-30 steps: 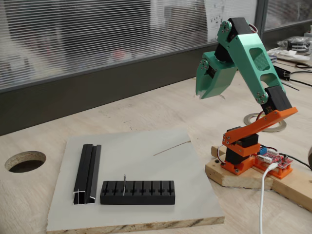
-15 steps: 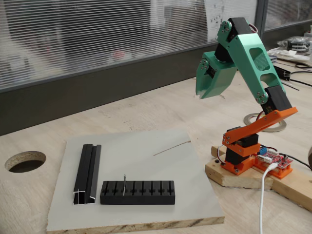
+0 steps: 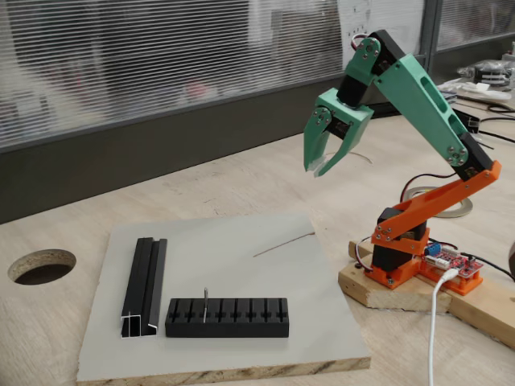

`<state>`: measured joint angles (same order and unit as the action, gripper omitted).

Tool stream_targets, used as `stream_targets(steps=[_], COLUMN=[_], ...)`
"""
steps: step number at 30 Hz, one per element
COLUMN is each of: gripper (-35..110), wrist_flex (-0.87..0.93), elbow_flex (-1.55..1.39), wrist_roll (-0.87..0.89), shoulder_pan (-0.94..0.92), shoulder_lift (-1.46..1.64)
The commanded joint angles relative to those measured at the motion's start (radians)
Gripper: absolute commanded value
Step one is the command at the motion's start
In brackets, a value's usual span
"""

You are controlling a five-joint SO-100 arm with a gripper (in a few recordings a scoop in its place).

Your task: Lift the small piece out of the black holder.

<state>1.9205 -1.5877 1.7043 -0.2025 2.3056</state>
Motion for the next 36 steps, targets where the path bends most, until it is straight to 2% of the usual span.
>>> stream_targets(steps=[1, 6, 16, 24, 36], gripper=[12, 12, 12, 12, 12], wrist_flex=[-0.064, -0.087, -0.089, -0.089, -0.089], elbow_flex=[0.000, -0.002, -0.002, -0.002, 0.002], wrist_roll=[0.009, 0.009, 0.000, 0.008, 0.008], shoulder_pan=[0.118, 0.230, 0.245, 0.483, 0.497], shoulder_lift=[0.014, 0.014, 0.014, -0.140, -0.227])
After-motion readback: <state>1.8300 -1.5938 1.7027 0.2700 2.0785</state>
